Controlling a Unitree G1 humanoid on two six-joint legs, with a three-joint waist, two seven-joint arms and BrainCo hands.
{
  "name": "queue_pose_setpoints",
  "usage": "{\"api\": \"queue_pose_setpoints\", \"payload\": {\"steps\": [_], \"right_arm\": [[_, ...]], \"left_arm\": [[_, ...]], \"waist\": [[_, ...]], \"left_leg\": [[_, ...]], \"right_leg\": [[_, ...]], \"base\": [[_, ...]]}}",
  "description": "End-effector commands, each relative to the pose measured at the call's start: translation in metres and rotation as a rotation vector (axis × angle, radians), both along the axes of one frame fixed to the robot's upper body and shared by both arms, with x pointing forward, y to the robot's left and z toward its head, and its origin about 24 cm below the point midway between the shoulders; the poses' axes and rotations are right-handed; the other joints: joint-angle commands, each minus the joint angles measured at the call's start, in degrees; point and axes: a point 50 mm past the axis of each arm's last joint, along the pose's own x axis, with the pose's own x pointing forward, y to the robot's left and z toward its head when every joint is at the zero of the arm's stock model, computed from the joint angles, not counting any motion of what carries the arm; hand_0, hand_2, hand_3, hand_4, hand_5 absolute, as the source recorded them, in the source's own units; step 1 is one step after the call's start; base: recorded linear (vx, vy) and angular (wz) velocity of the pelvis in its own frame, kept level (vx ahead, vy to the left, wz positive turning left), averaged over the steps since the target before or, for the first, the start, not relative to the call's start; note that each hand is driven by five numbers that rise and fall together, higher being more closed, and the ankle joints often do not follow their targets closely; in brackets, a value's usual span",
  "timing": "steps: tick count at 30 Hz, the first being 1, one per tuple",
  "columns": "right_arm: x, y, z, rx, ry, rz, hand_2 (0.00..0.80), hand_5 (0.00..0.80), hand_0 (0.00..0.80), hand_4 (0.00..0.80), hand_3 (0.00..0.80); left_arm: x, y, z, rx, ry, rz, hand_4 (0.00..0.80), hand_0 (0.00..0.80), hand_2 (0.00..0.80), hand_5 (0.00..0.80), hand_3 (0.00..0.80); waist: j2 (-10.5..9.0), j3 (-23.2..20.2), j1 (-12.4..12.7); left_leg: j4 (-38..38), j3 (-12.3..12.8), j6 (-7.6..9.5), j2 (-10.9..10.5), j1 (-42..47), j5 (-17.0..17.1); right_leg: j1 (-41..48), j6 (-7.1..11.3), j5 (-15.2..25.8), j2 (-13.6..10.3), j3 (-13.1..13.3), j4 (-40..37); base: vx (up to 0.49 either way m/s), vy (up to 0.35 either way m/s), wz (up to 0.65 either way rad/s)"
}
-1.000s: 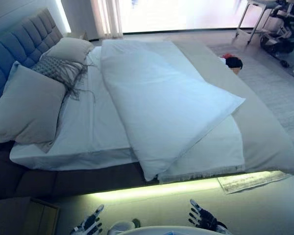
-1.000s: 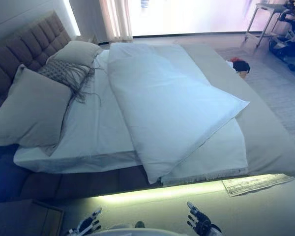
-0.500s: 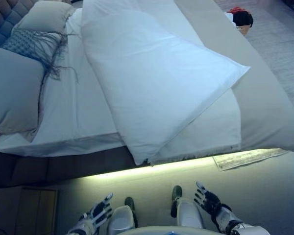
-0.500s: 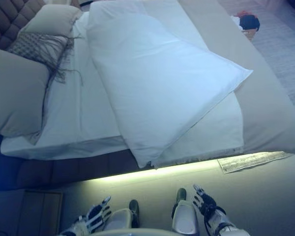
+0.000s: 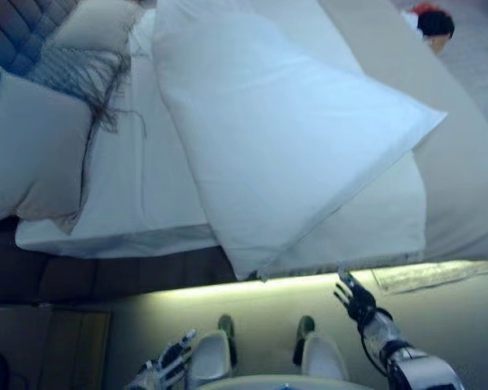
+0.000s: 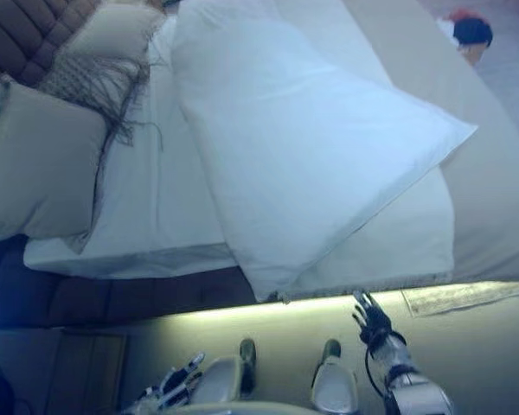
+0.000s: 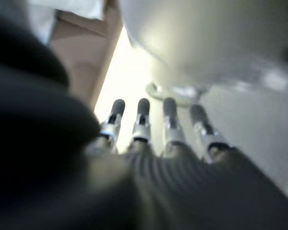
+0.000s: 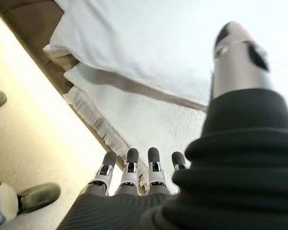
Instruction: Make the bed neatly
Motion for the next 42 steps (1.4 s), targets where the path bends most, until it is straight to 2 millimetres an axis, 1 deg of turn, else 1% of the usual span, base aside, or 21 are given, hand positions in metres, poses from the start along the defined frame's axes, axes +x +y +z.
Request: {"api": "queue_pose_setpoints", "payload": {"steps": [1, 5, 7, 9, 12, 14, 15, 16, 17, 18, 19, 20, 21, 24, 26, 28, 31, 34, 40, 41, 42], "right_arm": [[0.019, 0.009, 0.010, 0.039, -0.075, 0.012, 0.000, 0.000, 0.000, 0.000, 0.000], [0.014, 0.019, 0.003, 0.049, -0.031, 0.019, 0.000, 0.000, 0.000, 0.000, 0.000], [0.010, 0.021, 0.000, 0.063, -0.024, -0.007, 0.000, 0.000, 0.000, 0.000, 0.000], [0.013, 0.018, 0.003, 0.086, -0.052, -0.045, 0.000, 0.000, 0.000, 0.000, 0.000], [0.022, 0.011, 0.011, 0.116, -0.101, -0.090, 0.000, 0.000, 0.000, 0.000, 0.000], [0.029, -0.002, 0.020, 0.104, -0.142, -0.126, 0.000, 0.000, 0.000, 0.000, 0.000], [0.034, -0.008, 0.026, 0.087, -0.161, -0.140, 0.000, 0.000, 0.000, 0.000, 0.000], [0.043, -0.014, 0.035, 0.064, -0.184, -0.153, 0.000, 0.000, 0.000, 0.000, 0.000], [0.055, -0.022, 0.047, 0.040, -0.215, -0.172, 0.000, 0.000, 0.000, 0.000, 0.000], [0.069, -0.028, 0.062, 0.018, -0.255, -0.183, 0.000, 0.000, 0.000, 0.000, 0.000], [0.084, -0.038, 0.081, -0.004, -0.302, -0.197, 0.000, 0.000, 0.000, 0.000, 0.000], [0.090, -0.046, 0.092, -0.027, -0.322, -0.215, 0.000, 0.000, 0.000, 0.000, 0.000], [0.097, -0.050, 0.102, -0.042, -0.335, -0.233, 0.000, 0.000, 0.000, 0.000, 0.000], [0.101, -0.073, 0.125, -0.063, -0.387, -0.298, 0.000, 0.000, 0.000, 0.000, 0.000], [0.101, -0.088, 0.137, -0.080, -0.408, -0.338, 0.000, 0.000, 0.000, 0.000, 0.000], [0.101, -0.100, 0.149, -0.124, -0.411, -0.370, 0.000, 0.000, 0.000, 0.000, 0.000], [0.103, -0.119, 0.173, -0.186, -0.428, -0.400, 0.000, 0.000, 0.000, 0.000, 0.000], [0.107, -0.131, 0.199, -0.200, -0.476, -0.415, 0.000, 0.000, 0.000, 0.000, 0.000], [0.120, -0.138, 0.241, -0.179, -0.563, -0.372, 0.000, 0.000, 0.000, 0.000, 0.000], [0.122, -0.139, 0.249, -0.187, -0.569, -0.360, 0.000, 0.000, 0.000, 0.000, 0.000], [0.123, -0.140, 0.256, -0.199, -0.572, -0.348, 0.000, 0.000, 0.000, 0.000, 0.000]], "left_arm": [[0.010, 0.001, 0.003, 0.004, -0.017, -0.027, 0.000, 0.000, 0.000, 0.000, 0.000], [0.012, 0.004, 0.004, 0.012, -0.021, -0.023, 0.000, 0.000, 0.000, 0.000, 0.000], [0.010, 0.003, 0.003, 0.009, -0.018, -0.031, 0.000, 0.000, 0.000, 0.000, 0.000], [0.009, 0.005, 0.003, 0.014, -0.014, -0.045, 0.000, 0.000, 0.000, 0.000, 0.000], [0.011, 0.009, 0.005, 0.018, -0.024, -0.083, 0.000, 0.000, 0.000, 0.000, 0.000], [0.017, 0.014, 0.008, 0.028, -0.047, -0.098, 0.000, 0.000, 0.000, 0.000, 0.000], [0.021, 0.017, 0.010, 0.032, -0.068, -0.096, 0.000, 0.000, 0.000, 0.000, 0.000], [0.029, 0.020, 0.014, 0.033, -0.096, -0.083, 0.000, 0.000, 0.000, 0.000, 0.000], [0.039, 0.024, 0.018, 0.033, -0.127, -0.063, 0.000, 0.000, 0.000, 0.000, 0.000], [0.050, 0.027, 0.023, 0.033, -0.157, -0.048, 0.000, 0.000, 0.000, 0.000, 0.000], [0.062, 0.029, 0.028, 0.036, -0.184, -0.035, 0.000, 0.000, 0.000, 0.000, 0.000], [0.065, 0.032, 0.031, 0.043, -0.192, -0.022, 0.000, 0.000, 0.000, 0.000, 0.000], [0.065, 0.034, 0.032, 0.046, -0.200, 0.004, 0.000, 0.000, 0.000, 0.000, 0.000], [0.069, 0.036, 0.034, 0.055, -0.210, 0.024, 0.000, 0.000, 0.000, 0.000, 0.000], [0.070, 0.037, 0.035, 0.055, -0.224, 0.039, 0.000, 0.000, 0.000, 0.000, 0.000], [0.073, 0.036, 0.036, 0.053, -0.249, 0.054, 0.000, 0.000, 0.000, 0.000, 0.000], [0.080, 0.034, 0.040, 0.031, -0.307, 0.059, 0.000, 0.000, 0.000, 0.000, 0.000], [0.088, 0.034, 0.048, 0.007, -0.380, 0.076, 0.000, 0.000, 0.000, 0.000, 0.000], [0.095, 0.032, 0.055, -0.016, -0.442, 0.100, 0.000, 0.000, 0.000, 0.000, 0.000], [0.094, 0.032, 0.054, -0.023, -0.446, 0.108, 0.000, 0.000, 0.000, 0.000, 0.000], [0.093, 0.032, 0.054, -0.029, -0.450, 0.114, 0.000, 0.000, 0.000, 0.000, 0.000]], "waist": [[-0.99, 1.9, 1.6], [-1.22, 1.3, 2.2], [-1.59, 0.8, 2.7], [-2.06, 0.7, 3.1], [-2.40, 1.4, 3.6], [-1.96, 3.0, 3.2], [-1.95, 3.9, 3.0], [-2.07, 4.9, 3.0], [-2.27, 6.2, 2.8], [-2.31, 7.7, 2.7], [-2.29, 9.0, 2.5], [-2.21, 9.4, 2.4], [-2.01, 9.9, 2.3], [-2.05, 11.3, 2.1], [-1.95, 12.0, 1.9], [-1.64, 12.8, 2.1], [-0.76, 14.3, 2.4], [0.38, 15.6, 2.4], [2.54, 16.3, 2.7], [3.05, 16.3, 2.8], [3.36, 16.3, 2.8]], "left_leg": [[-4.6, -0.4, 0.35, -1.4, 1.2, 1.7], [-8.0, -0.2, 0.84, -2.4, 2.6, 2.1], [-7.7, 0.0, 0.94, -2.6, 3.0, 1.6], [-5.7, 0.7, 0.93, -2.6, 2.5, 0.6], [-1.1, 1.7, 1.38, -2.2, 0.7, -0.6], [1.9, 0.7, 2.50, -2.3, -0.5, -2.0], [3.7, 0.5, 2.91, -2.2, -1.3, -2.8], [5.4, 0.5, 2.99, -2.1, -2.2, -3.6], [7.2, 0.8, 2.79, -2.1, -3.5, -4.6], [8.8, 1.0, 2.51, -1.9, -5.0, -5.6], [10.5, 1.4, 2.12, -1.2, -6.5, -6.6], [12.2, 2.5, 1.70, 0.5, -8.0, -6.9], [14.8, 2.9, 1.41, 2.3, -9.3, -7.6], [17.9, 2.4, 0.13, 4.9, -12.3, -7.9], [18.2, 1.4, -0.05, 5.0, -13.7, -7.5], [17.7, 0.9, -0.16, 4.8, -14.6, -6.7], [17.4, 0.2, -0.18, 4.0, -16.3, -5.9], [18.6, -0.4, -0.07, 3.4, -18.8, -5.9], [21.8, -1.1, 0.30, 2.7, -24.2, -6.6], [22.6, -1.4, -0.02, 2.9, -24.2, -8.2], [23.0, -1.4, 0.04, 2.9, -25.1, -8.2]], "right_leg": [[4.3, 2.87, 3.3, -1.4, 1.0, -6.7], [6.2, 4.03, 5.2, -1.9, 1.0, -11.4], [7.4, 4.31, 5.7, -2.5, 0.6, -12.7], [8.0, 4.34, 5.8, -3.6, 0.0, -12.5], [7.4, 3.46, 4.5, -4.5, -0.8, -7.4], [2.6, 2.97, 4.2, -5.1, 0.7, 1.1], [0.5, 2.87, 4.4, -5.9, 1.6, 2.8], [-1.0, 3.15, 5.4, -7.1, 1.8, 2.0], [-2.3, 3.78, 7.5, -8.4, 2.2, 0.2], [-3.9, 4.36, 10.1, -9.5, 2.7, -1.3], [-5.4, 5.07, 12.2, -10.5, 3.0, -3.3], [-5.3, 5.22, 11.6, -10.5, 2.6, -4.5], [-5.6, 5.12, 10.7, -9.7, 2.2, -3.5], [-7.6, 5.03, 7.8, -8.3, 1.0, 0.2], [-9.7, 4.74, 6.3, -7.3, 1.7, 1.8], [-11.5, 4.68, 5.4, -7.1, 1.7, 3.5], [-14.6, 4.38, 4.1, -7.5, 1.8, 6.4], [-17.8, 3.80, 2.8, -7.9, 2.2, 9.8], [-23.9, 2.47, 0.6, -7.9, 3.5, 15.4], [-24.4, 2.94, -1.2, -7.7, 4.1, 16.9], [-25.4, 2.75, -1.5, -7.7, 4.4, 17.7]], "base": [[0.123, 0.123, 0.08], [0.068, 0.060, 0.04], [0.116, 0.033, 0.05], [0.121, 0.015, 0.06], [0.096, -0.009, 0.11], [0.081, -0.036, -0.06], [0.029, -0.143, -0.04], [-0.039, -0.236, -0.02], [-0.119, -0.294, -0.06], [-0.170, -0.326, -0.06], [-0.157, -0.323, -0.08], [-0.101, -0.312, 0.02], [-0.034, -0.266, 0.09], [0.013, -0.209, -0.04], [0.024, -0.141, -0.07], [0.010, -0.093, -0.01], [-0.016, -0.063, 0.06], [-0.016, -0.053, 0.11], [0.048, -0.017, 0.11], [0.138, 0.011, 0.06], [0.134, 0.026, 0.05]]}}
